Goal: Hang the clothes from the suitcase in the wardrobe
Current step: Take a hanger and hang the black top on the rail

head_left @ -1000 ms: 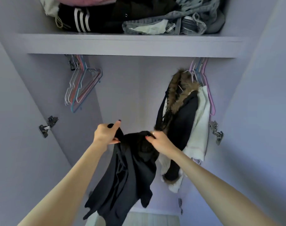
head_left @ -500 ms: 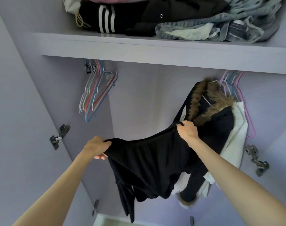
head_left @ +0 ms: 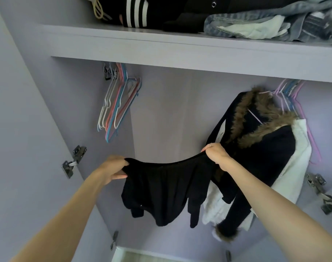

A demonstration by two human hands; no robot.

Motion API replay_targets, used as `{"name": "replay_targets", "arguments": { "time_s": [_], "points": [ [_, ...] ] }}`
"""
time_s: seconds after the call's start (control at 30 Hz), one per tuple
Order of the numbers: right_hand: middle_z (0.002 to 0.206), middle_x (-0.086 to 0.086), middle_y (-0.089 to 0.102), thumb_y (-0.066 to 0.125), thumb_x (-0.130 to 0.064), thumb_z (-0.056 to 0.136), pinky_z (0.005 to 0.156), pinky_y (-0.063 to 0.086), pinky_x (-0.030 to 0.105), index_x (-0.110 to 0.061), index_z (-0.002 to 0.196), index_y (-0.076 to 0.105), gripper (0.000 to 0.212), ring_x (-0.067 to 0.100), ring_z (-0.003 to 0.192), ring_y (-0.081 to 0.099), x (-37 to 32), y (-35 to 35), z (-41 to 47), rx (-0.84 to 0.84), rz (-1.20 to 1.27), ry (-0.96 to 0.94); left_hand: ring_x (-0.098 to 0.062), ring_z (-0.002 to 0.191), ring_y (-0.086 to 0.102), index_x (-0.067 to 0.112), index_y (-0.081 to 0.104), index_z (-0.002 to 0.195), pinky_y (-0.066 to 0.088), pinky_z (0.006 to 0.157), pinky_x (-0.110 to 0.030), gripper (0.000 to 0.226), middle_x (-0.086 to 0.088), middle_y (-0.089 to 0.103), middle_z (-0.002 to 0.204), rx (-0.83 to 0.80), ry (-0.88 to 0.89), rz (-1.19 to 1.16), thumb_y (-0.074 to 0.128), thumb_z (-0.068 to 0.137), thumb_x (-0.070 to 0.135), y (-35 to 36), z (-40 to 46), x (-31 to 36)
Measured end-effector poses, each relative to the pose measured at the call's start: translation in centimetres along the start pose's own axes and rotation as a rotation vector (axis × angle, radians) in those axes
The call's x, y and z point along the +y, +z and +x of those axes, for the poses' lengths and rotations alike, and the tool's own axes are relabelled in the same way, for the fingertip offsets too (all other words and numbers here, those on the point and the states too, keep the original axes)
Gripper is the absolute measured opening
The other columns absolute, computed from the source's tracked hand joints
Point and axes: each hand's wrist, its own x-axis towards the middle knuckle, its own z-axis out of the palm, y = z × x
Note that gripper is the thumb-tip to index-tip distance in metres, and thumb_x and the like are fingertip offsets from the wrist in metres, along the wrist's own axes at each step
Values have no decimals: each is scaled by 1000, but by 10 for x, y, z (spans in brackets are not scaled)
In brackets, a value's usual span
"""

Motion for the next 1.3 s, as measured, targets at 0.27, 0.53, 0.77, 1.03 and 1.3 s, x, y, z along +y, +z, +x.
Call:
{"name": "replay_targets", "arguments": {
  "time_s": [0.27,0.53,0.77,1.03,1.3],
  "points": [
    [122,9,60,34,3,90,98,43,30,-10,103,69,40,23,113,53,-5,-5,20,-96,-56,-49,-19,69,49,10,62,80,41,64,-25,26,-8,55,75,178,224,-22,39,90,1,-2,3,11],
    [77,-2,58,36,3,89,65,40,20,-14,78,62,33,12,79,53,-18,3,16,-250,111,-170,-19,57,43,10,50,67,33,53,-28,26,-8,47,64,242,187,-11,34,86,1,-6,8,6],
    [76,7,60,35,-2,90,63,46,26,-11,70,61,35,19,69,56,-30,6,14,-332,325,2,-17,53,40,9,50,65,30,51,-26,25,-1,45,54,65,154,-72,34,81,0,-7,4,5],
    [74,9,51,44,-19,95,67,38,28,-10,60,42,37,26,78,52,-21,7,26,63,-186,-196,-14,91,59,10,63,98,53,75,-27,24,-3,62,94,-288,80,377,43,89,1,-12,-7,1],
    [67,1,53,50,-9,93,67,49,28,-14,73,54,21,14,62,55,-61,25,-6,-388,517,-140,-11,108,55,21,57,115,46,86,-22,26,1,60,114,-147,405,391,60,89,23,33,-9,28]
  ]
}}
